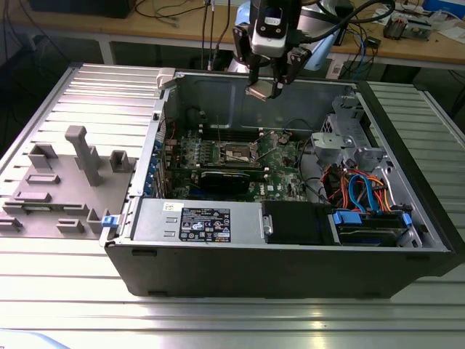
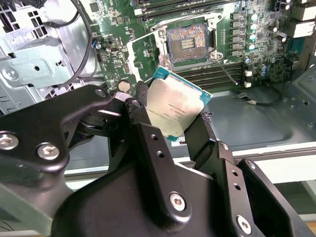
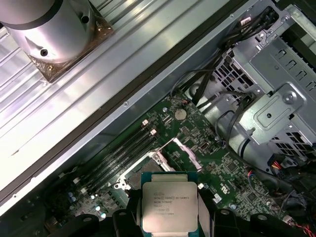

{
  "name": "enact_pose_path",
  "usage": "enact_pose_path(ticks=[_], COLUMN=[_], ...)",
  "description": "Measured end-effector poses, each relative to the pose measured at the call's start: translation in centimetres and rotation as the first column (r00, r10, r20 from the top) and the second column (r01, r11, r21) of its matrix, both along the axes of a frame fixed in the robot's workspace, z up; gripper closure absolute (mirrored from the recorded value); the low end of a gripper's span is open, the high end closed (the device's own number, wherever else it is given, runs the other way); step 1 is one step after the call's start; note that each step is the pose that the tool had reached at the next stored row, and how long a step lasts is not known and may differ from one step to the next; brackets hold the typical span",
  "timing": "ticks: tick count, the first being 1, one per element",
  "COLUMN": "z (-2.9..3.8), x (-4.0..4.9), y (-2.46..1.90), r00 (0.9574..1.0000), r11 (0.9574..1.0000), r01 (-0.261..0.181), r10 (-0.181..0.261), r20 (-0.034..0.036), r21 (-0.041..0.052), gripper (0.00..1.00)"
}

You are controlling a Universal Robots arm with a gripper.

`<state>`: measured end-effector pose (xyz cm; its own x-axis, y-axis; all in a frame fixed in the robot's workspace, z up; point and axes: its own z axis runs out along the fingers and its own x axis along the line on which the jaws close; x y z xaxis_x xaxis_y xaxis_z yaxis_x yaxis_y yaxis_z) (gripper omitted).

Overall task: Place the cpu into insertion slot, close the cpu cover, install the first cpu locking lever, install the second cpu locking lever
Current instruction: 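Place the cpu into insertion slot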

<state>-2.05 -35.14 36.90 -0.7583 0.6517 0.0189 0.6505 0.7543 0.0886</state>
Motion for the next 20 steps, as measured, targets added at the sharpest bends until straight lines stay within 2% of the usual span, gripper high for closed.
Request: enact_pose_path(ticks=[20], z=[-0.02], x=[0.0], y=[0.0], r00=[0.9993], r11=[0.9993], r01=[0.036], r10=[-0.036], r20=[0.0], r21=[0.0], gripper=[0.46])
